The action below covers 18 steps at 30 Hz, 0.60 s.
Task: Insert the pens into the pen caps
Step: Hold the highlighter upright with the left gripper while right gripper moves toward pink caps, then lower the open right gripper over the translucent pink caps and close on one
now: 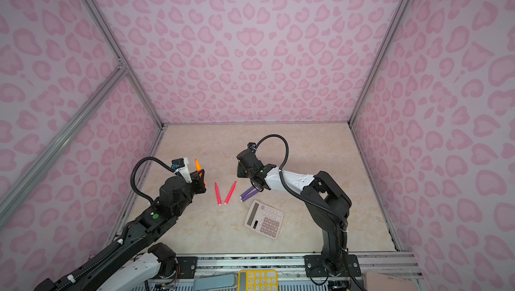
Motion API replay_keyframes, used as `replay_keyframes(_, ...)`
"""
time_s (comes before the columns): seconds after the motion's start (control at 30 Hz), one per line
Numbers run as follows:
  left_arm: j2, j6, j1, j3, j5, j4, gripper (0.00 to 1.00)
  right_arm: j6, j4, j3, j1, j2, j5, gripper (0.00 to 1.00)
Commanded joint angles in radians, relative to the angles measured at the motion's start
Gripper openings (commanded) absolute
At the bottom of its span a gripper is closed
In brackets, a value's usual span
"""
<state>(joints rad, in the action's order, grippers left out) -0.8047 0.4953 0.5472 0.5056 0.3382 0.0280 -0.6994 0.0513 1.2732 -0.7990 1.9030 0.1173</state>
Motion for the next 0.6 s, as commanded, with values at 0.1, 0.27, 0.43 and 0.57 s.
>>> replay_keyframes(0.1,0.011,0.006,-0.001,0.004,0.015,0.001,0.04,-0.011,0.073,0.100,0.015,0.127,0.017,0.48)
replay_keyframes(0.27,0.001,0.007,-0.001,0.019,0.003,-0.011,0.03,-0.026,0.120,0.191,0.017,0.219,0.023,0.46)
replay_keyframes(0.43,-0.002,0.012,-0.001,0.018,0.009,-0.011,0.04,-0.033,0.141,0.204,0.025,0.242,0.023,0.49)
replay_keyframes(0.57,-0.018,0.020,-0.001,0.028,-0.001,-0.020,0.03,-0.034,0.150,0.244,0.029,0.263,0.026,0.50)
